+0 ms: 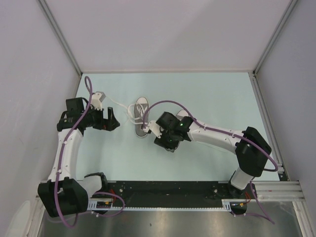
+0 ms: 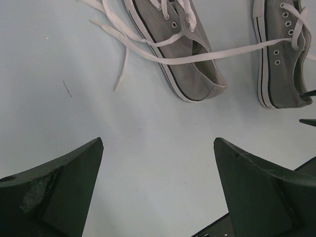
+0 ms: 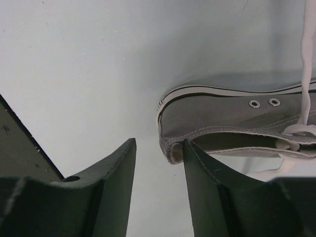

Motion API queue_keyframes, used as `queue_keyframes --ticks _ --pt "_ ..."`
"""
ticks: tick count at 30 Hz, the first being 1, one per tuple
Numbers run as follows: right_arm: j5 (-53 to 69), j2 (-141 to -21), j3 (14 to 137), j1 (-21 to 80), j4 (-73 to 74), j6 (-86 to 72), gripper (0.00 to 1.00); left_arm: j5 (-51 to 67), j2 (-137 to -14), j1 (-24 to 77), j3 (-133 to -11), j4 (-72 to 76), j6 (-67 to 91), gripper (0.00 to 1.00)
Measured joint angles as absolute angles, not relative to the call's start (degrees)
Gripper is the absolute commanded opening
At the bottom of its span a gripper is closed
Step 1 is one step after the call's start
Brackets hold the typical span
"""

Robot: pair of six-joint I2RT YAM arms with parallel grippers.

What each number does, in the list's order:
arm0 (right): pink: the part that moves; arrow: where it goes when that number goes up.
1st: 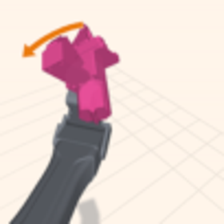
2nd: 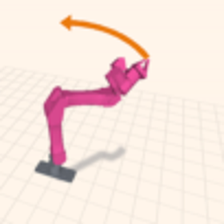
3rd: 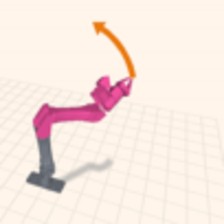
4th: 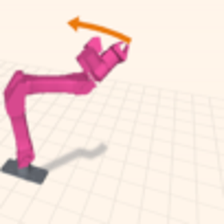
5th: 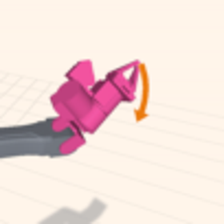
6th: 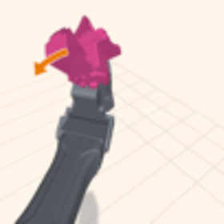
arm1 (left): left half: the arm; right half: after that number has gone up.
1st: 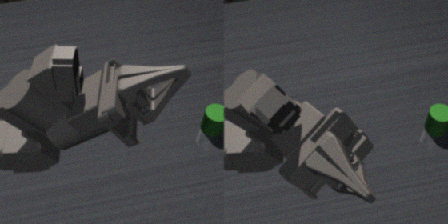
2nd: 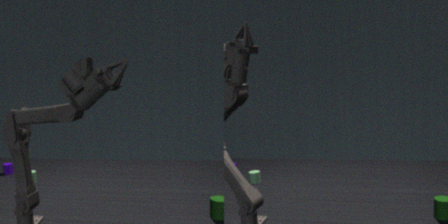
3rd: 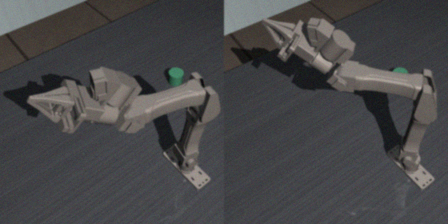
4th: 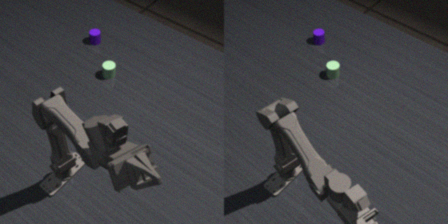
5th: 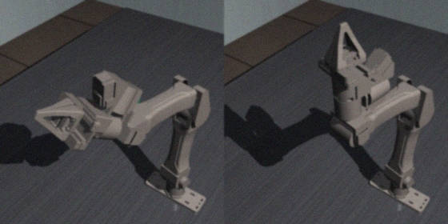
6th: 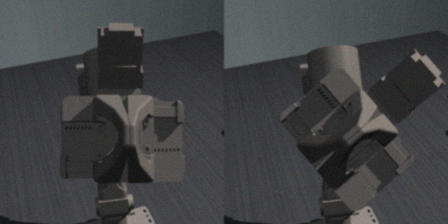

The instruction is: Tie the shoes

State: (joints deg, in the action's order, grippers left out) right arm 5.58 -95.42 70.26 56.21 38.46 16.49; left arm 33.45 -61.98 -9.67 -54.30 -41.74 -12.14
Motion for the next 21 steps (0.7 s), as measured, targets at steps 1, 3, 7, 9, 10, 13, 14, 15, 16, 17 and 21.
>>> queue_keyframes --ticks 1,3,7,9,10,13,14,15,16,17,21 --pt "5.39 -95.57 70.35 56.18 38.79 16.49 0.32 33.47 -62.00 -9.67 -54.35 -41.71 -12.14 1.00" --pt "4.58 -96.07 70.57 56.14 39.11 16.60 0.21 33.52 -62.26 -9.67 -54.63 -41.69 -12.14 1.00" --pt "3.81 -96.33 70.76 55.88 39.27 17.06 0.00 33.69 -62.74 -9.67 -55.20 -41.74 -12.19 1.00" --pt "3.97 -96.33 70.81 55.86 39.44 18.11 0.00 33.69 -62.74 -9.67 -55.57 -41.78 -12.43 1.00" --pt "4.10 -96.33 70.87 55.86 39.64 18.68 0.00 33.69 -62.74 -9.67 -55.77 -41.76 -12.58 1.00" --pt "5.32 -96.23 70.96 55.86 40.60 20.86 0.00 34.30 -62.74 -9.67 -56.16 -42.19 -13.69 0.99" --pt "6.07 -96.09 70.96 55.86 41.39 21.87 0.00 34.72 -62.74 -9.67 -56.29 -42.65 -14.22 1.00" --pt "6.44 -96.03 70.96 55.83 41.78 22.37 0.00 34.92 -62.74 -9.67 -56.40 -42.94 -14.72 0.99" --pt "7.11 -95.88 70.96 55.79 42.46 23.18 0.00 35.11 -62.74 -9.67 -56.51 -43.29 -15.51 1.00" --pt "7.86 -95.72 70.96 55.68 43.44 24.18 0.00 35.16 -62.74 -9.67 -56.60 -43.55 -16.12 1.00" --pt "9.93 -94.85 70.96 54.54 46.46 26.65 0.22 34.98 -62.98 -9.67 -56.93 -44.40 -18.87 1.00"
